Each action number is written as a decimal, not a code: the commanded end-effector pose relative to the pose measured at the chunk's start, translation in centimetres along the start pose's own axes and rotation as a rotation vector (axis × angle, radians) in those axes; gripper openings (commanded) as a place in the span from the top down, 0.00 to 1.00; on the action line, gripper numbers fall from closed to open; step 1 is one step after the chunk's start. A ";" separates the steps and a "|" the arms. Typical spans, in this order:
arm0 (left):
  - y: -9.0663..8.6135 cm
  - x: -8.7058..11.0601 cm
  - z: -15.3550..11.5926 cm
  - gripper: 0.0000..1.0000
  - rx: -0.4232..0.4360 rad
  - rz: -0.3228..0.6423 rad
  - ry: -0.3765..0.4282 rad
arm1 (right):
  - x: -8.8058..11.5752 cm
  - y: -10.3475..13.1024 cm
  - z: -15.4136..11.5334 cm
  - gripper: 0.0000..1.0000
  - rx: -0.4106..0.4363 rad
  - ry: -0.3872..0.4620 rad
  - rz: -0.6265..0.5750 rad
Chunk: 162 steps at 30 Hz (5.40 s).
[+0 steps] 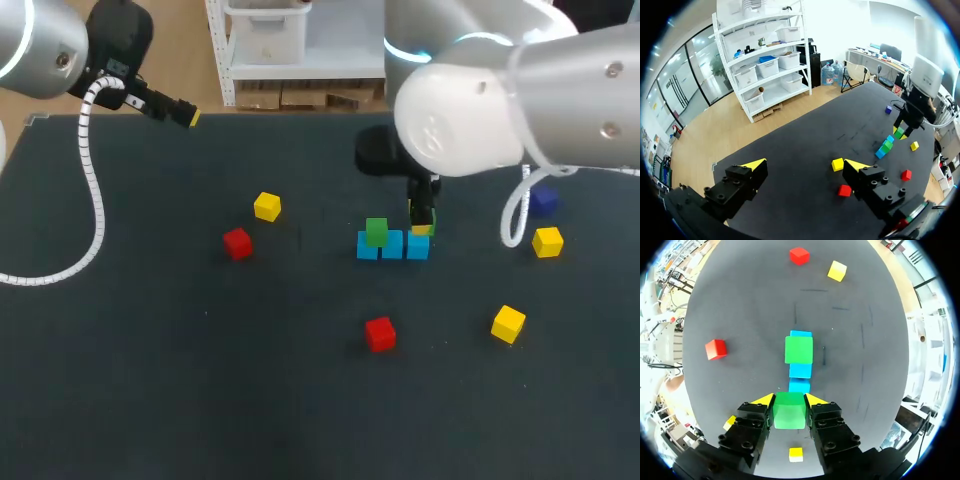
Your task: Place the blue cubes, place green cubes on the blue cubes, place the yellow cubes on the green cubes, then place the red cubes on the yellow cubes, and place purple cube on the red cubes.
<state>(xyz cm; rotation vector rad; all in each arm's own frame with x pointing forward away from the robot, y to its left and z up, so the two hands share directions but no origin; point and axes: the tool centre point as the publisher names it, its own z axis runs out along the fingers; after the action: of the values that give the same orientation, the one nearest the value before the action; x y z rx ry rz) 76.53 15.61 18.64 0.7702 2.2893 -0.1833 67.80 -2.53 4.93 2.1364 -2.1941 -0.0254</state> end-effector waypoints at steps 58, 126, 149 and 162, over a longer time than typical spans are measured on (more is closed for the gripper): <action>0.1 0.1 0.0 0.00 0.004 0.002 -0.004 | -1.6 -1.8 2.8 1.00 -0.080 0.053 -0.003; 0.1 0.1 0.0 0.00 0.004 0.002 -0.004 | -1.0 -0.7 2.8 0.53 -0.037 0.041 0.054; 0.1 0.1 0.0 0.00 0.004 0.002 -0.004 | -1.1 -0.8 2.9 0.54 -0.035 0.029 0.054; 0.1 0.1 0.0 0.00 0.004 0.002 -0.004 | -1.0 -1.0 3.0 0.55 -0.031 0.031 0.055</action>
<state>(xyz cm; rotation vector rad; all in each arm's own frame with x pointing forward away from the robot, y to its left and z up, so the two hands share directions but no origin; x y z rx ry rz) 76.54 15.61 18.65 0.7702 2.2893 -0.1834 68.76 -1.61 1.89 2.0427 -2.2153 -0.0245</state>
